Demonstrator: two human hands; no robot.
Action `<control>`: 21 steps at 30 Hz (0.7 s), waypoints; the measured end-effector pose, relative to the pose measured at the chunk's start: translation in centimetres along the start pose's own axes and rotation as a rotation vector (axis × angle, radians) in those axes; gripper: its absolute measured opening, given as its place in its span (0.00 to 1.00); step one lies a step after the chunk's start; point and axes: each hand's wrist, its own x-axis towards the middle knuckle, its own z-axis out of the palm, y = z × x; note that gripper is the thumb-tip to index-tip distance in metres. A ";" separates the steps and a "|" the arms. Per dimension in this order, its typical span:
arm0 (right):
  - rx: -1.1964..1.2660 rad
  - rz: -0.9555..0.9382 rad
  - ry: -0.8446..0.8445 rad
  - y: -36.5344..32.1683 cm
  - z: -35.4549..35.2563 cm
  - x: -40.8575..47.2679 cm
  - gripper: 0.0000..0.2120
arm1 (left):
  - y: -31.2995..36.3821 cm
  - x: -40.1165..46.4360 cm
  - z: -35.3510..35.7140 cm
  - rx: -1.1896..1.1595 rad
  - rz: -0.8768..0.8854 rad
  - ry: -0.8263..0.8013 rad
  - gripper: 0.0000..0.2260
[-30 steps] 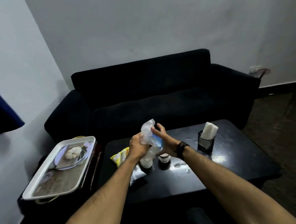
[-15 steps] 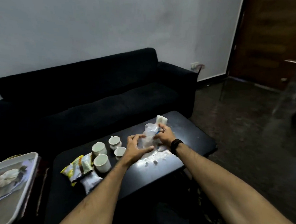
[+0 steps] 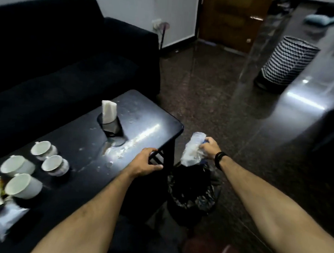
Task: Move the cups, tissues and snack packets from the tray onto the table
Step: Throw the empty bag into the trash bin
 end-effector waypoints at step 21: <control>-1.068 0.039 -0.512 19.8 10.0 7.3 0.30 | -6.1 4.3 11.5 0.085 -0.119 -0.247 0.30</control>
